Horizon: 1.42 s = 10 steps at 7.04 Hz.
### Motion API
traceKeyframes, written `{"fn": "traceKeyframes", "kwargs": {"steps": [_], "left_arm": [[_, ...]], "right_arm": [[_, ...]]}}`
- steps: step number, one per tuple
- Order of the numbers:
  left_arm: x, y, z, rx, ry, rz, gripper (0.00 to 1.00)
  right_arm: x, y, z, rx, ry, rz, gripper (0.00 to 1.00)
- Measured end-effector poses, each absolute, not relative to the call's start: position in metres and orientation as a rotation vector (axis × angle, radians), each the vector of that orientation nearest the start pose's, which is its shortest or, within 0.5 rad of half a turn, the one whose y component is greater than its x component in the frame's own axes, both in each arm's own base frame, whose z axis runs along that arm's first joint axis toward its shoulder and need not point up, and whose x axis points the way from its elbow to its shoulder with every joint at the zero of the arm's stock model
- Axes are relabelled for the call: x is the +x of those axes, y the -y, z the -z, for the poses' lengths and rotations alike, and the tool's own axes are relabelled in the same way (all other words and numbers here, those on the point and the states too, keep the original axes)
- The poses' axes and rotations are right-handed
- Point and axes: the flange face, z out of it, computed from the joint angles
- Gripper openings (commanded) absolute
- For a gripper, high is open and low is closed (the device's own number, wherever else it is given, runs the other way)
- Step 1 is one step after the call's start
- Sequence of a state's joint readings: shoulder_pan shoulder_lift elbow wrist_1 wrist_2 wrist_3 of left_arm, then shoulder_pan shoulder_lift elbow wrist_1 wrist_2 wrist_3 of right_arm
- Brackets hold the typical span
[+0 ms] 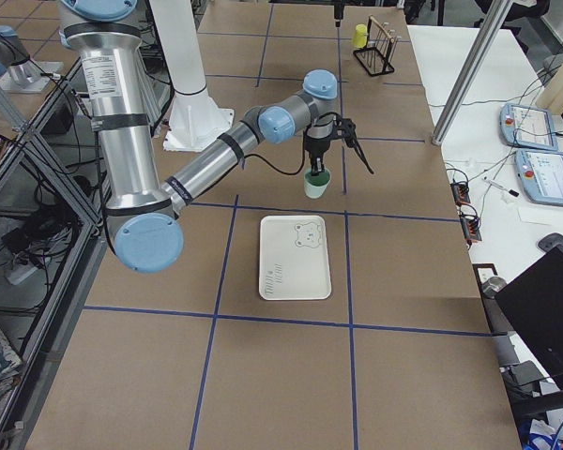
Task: Left arm grabs green cup and hands to right arm on tray
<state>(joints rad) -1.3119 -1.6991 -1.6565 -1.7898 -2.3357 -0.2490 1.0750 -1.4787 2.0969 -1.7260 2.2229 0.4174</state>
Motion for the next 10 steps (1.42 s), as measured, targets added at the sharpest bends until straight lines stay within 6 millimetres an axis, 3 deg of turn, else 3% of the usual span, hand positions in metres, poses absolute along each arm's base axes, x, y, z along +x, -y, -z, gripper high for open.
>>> {"fn": "traceKeyframes", "kwargs": {"steps": [2, 4, 6, 8, 10], "left_arm": [[0.009, 0.512, -0.6, 0.152, -0.78, -0.218, 1.0], [-0.033, 0.462, -0.642, 0.095, -0.823, -0.147, 1.0], [-0.052, 0.441, -0.646, 0.083, -0.847, -0.103, 1.0], [-0.057, 0.435, -0.646, 0.084, -0.824, -0.132, 1.0], [-0.061, 0.433, -0.651, 0.083, -0.791, -0.144, 1.0]], "right_arm": [[-0.11, 0.441, -0.455, 0.102, 0.703, 0.335, 0.02], [-0.092, 0.43, -0.479, 0.08, 0.692, 0.342, 0.02], [-0.09, 0.428, -0.482, 0.07, 0.693, 0.33, 0.01], [-0.09, 0.43, -0.482, 0.075, 0.699, 0.295, 0.01], [-0.103, 0.436, -0.5, 0.126, 0.736, 0.206, 0.01]]}}
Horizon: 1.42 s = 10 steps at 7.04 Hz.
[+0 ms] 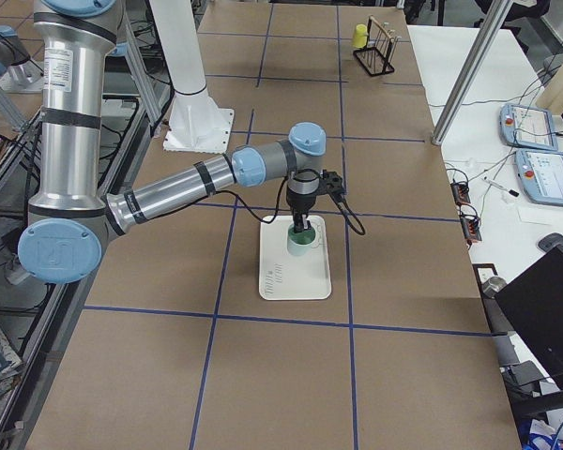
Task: Left arm grabs green cup and hands to right arm on tray
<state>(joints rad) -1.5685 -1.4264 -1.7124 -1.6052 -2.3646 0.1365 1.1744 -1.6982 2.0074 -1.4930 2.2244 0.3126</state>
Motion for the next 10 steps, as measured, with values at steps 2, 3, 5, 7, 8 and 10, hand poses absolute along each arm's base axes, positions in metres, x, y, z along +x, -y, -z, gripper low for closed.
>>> {"fn": "traceKeyframes", "kwargs": {"steps": [2, 3, 5, 7, 8, 10], "left_arm": [[-0.062, 0.432, -0.652, 0.083, -0.783, -0.144, 1.0], [-0.062, 0.432, -0.651, 0.083, -0.782, -0.144, 1.0], [-0.062, 0.433, -0.651, 0.084, -0.781, -0.144, 1.0], [-0.062, 0.433, -0.651, 0.085, -0.781, -0.144, 1.0], [-0.062, 0.433, -0.65, 0.086, -0.78, -0.144, 1.0], [-0.062, 0.434, -0.651, 0.085, -0.781, -0.144, 1.0]], "right_arm": [[-0.136, 0.432, -0.506, 0.132, 0.775, 0.141, 0.02], [-0.155, 0.426, -0.507, 0.125, 0.773, 0.125, 0.03], [-0.19, 0.413, -0.512, 0.107, 0.734, 0.111, 0.22], [-0.207, 0.409, -0.522, 0.097, 0.701, 0.116, 1.0], [-0.211, 0.41, -0.525, 0.092, 0.696, 0.118, 1.0], [-0.213, 0.41, -0.519, 0.098, 0.704, 0.124, 1.0]]}}
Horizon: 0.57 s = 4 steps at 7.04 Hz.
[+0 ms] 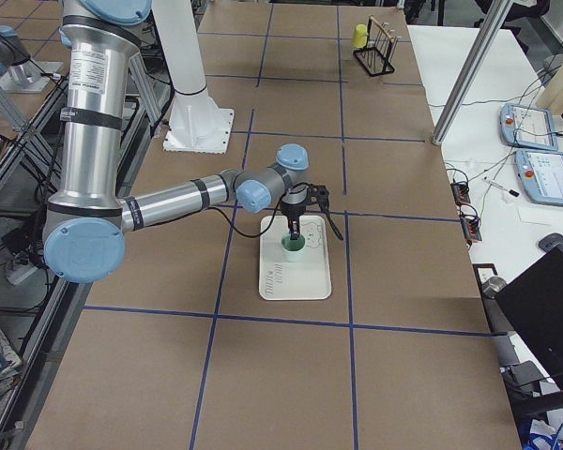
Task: Left arm grabs green cup and hands to right arm on tray
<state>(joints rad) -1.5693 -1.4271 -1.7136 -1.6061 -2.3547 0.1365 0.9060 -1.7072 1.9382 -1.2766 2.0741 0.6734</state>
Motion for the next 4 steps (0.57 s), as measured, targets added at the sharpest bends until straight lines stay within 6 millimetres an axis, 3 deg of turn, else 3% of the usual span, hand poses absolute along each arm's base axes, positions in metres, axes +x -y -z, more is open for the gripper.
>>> {"fn": "traceKeyframes", "kwargs": {"steps": [2, 4], "left_arm": [[-0.062, 0.434, -0.65, 0.087, -0.78, -0.145, 1.0], [-0.062, 0.433, -0.651, 0.087, -0.782, -0.146, 1.0]], "right_arm": [[-0.197, 0.412, -0.5, 0.12, 0.736, 0.114, 1.0], [-0.148, 0.421, -0.506, 0.121, 0.763, 0.131, 1.0]]}}
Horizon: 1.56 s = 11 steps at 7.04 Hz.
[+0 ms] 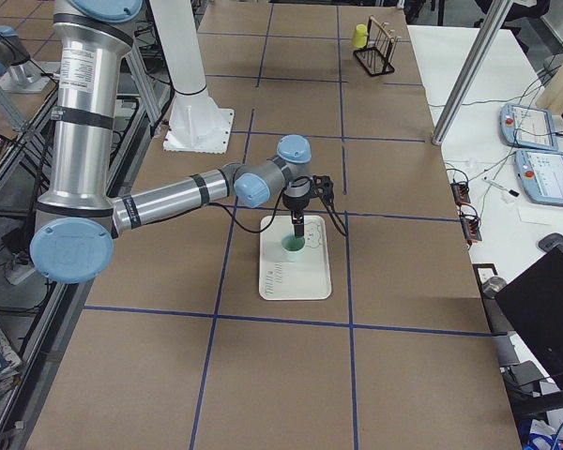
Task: Left arm grabs green cup and hands to right arm on tray
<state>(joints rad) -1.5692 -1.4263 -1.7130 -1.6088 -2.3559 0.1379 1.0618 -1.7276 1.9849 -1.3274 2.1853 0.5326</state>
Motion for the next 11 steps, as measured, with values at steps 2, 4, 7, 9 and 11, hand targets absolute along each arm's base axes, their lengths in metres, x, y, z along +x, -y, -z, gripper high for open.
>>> {"fn": "traceKeyframes", "kwargs": {"steps": [2, 4, 7, 9, 11], "left_arm": [[-0.062, 0.433, -0.654, 0.084, -0.786, -0.143, 1.0], [-0.063, 0.432, -0.657, 0.079, -0.785, -0.139, 1.0], [-0.067, 0.415, -0.664, 0.068, -0.779, -0.129, 1.0], [-0.069, 0.413, -0.656, 0.08, -0.774, -0.13, 1.0], [-0.069, 0.406, -0.658, 0.072, -0.773, -0.127, 1.0]], "right_arm": [[-0.063, 0.426, -0.528, 0.125, 0.715, 0.2, 1.0], [0.004, 0.405, -0.565, 0.065, 0.673, 0.259, 1.0], [0.026, 0.371, -0.6, -0.02, 0.681, 0.237, 1.0], [0.031, 0.368, -0.598, -0.015, 0.718, 0.216, 1.0], [0.033, 0.368, -0.597, -0.01, 0.729, 0.208, 1.0]]}}
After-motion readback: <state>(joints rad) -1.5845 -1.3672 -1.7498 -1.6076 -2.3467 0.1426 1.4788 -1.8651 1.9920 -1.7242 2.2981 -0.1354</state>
